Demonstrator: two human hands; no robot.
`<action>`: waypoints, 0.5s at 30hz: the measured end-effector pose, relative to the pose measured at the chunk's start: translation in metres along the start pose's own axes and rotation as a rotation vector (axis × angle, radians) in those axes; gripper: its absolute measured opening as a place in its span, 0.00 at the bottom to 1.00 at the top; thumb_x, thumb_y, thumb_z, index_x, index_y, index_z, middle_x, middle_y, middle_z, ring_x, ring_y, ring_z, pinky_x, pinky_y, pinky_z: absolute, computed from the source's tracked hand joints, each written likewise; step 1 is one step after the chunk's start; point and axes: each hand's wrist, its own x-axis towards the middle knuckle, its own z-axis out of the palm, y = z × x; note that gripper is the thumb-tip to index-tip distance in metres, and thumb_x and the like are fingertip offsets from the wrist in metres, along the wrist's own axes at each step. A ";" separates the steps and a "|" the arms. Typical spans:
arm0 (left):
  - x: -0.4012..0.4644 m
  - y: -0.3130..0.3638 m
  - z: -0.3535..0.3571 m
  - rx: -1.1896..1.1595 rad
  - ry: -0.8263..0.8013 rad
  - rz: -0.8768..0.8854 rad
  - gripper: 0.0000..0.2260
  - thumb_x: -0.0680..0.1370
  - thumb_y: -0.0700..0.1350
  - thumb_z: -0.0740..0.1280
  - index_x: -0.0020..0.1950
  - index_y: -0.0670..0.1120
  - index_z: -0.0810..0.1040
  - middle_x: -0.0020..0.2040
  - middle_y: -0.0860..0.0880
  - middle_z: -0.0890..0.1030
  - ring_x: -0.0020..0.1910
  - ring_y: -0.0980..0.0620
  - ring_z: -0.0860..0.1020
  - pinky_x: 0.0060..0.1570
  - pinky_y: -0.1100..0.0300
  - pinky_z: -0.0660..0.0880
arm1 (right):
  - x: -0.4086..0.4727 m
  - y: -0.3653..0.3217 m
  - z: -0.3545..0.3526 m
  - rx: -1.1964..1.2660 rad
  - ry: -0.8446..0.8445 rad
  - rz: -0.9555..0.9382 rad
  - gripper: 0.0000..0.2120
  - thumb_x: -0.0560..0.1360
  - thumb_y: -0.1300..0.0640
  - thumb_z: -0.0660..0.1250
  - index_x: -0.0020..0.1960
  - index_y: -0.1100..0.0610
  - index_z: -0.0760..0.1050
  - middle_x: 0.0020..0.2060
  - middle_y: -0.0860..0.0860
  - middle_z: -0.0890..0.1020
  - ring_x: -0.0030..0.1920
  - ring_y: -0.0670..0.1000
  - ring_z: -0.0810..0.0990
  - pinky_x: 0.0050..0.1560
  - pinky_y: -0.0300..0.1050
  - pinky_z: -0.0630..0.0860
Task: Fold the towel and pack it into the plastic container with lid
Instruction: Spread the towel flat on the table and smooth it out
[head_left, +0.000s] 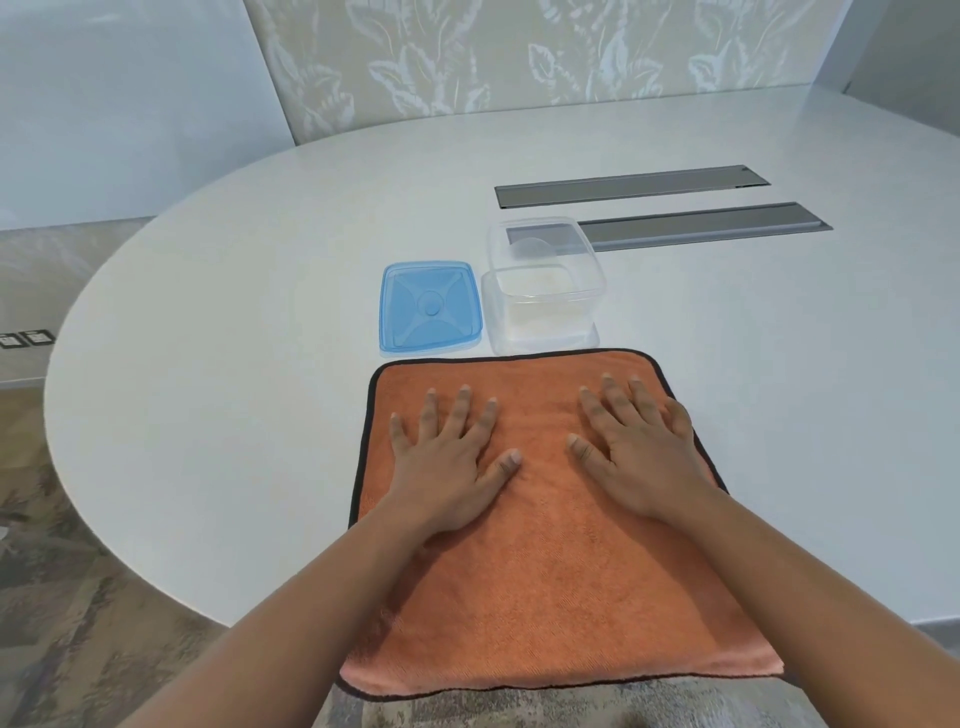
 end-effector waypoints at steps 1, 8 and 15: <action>0.003 -0.001 0.001 -0.002 -0.025 -0.019 0.39 0.72 0.80 0.35 0.80 0.66 0.37 0.84 0.55 0.38 0.81 0.42 0.33 0.72 0.28 0.33 | 0.004 0.002 0.001 0.002 -0.027 0.009 0.40 0.75 0.24 0.34 0.83 0.40 0.41 0.83 0.46 0.42 0.82 0.52 0.36 0.77 0.65 0.40; 0.011 -0.004 0.005 -0.004 -0.029 -0.055 0.42 0.68 0.83 0.36 0.79 0.68 0.36 0.83 0.57 0.37 0.80 0.41 0.32 0.69 0.28 0.29 | 0.016 0.012 0.009 0.013 -0.045 0.031 0.42 0.72 0.21 0.33 0.82 0.38 0.38 0.83 0.46 0.39 0.82 0.51 0.35 0.77 0.63 0.38; 0.017 -0.011 -0.002 -0.067 -0.075 -0.039 0.43 0.68 0.83 0.36 0.81 0.67 0.44 0.84 0.56 0.42 0.82 0.44 0.35 0.71 0.31 0.32 | 0.016 0.014 0.007 0.035 -0.012 0.029 0.43 0.73 0.21 0.35 0.82 0.40 0.42 0.84 0.47 0.43 0.82 0.52 0.38 0.78 0.62 0.41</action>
